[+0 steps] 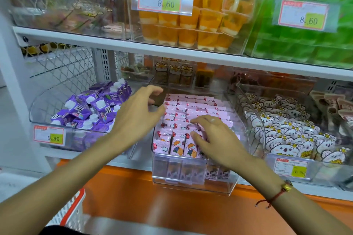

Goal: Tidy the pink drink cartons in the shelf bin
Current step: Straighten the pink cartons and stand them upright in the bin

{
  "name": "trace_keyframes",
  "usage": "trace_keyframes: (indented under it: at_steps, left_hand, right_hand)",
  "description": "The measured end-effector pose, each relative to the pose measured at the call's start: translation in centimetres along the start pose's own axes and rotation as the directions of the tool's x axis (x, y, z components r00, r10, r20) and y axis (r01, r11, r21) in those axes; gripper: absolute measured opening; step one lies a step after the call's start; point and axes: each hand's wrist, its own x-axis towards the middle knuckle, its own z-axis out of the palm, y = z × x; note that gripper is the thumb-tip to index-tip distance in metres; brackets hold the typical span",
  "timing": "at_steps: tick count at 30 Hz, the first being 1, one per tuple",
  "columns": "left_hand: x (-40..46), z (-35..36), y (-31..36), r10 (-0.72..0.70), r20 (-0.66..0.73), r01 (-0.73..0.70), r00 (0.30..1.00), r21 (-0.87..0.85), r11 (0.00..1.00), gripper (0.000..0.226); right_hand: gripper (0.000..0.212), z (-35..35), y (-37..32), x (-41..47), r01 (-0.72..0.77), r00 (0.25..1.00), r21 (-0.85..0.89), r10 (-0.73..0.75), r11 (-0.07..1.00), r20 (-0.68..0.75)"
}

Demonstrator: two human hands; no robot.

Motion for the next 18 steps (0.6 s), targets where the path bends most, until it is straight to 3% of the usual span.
trace_keyframes:
  at_steps: [4, 7, 9, 11, 18]
  left_hand:
    - [-3.9, -0.3, -0.1, -0.112, 0.083, 0.126, 0.990, -0.184, 0.975, 0.037]
    - [-4.5, -0.2, -0.4, -0.131, 0.167, 0.172, 0.977, -0.259, 0.951, 0.021]
    - [-4.6, -0.1, -0.5, -0.117, 0.165, 0.162, 0.979, -0.291, 0.943, 0.026]
    - [-4.7, 0.1, -0.6, -0.132, 0.151, 0.176, 0.980, -0.335, 0.926, 0.030]
    - [-4.5, 0.2, -0.7, -0.200, 0.180, 0.261, 0.963, -0.439, 0.860, 0.025]
  right_hand:
    - [0.037, 0.1, -1.5, 2.7, 0.042, 0.997, 0.070, -0.037, 0.997, -0.068]
    - [0.041, 1.3, -2.5, 4.8, 0.058, 0.989, 0.029, -0.061, 0.998, 0.133]
    - [0.044, 1.8, -2.8, 5.9, 0.044, 0.963, -0.059, -0.027, 0.997, 0.268]
    - [0.045, 1.8, -2.9, 6.5, 0.035, 0.953, -0.086, -0.007, 0.996, 0.304]
    - [0.025, 0.7, -2.7, 6.5, 0.085, 0.986, -0.007, -0.083, 0.996, 0.144]
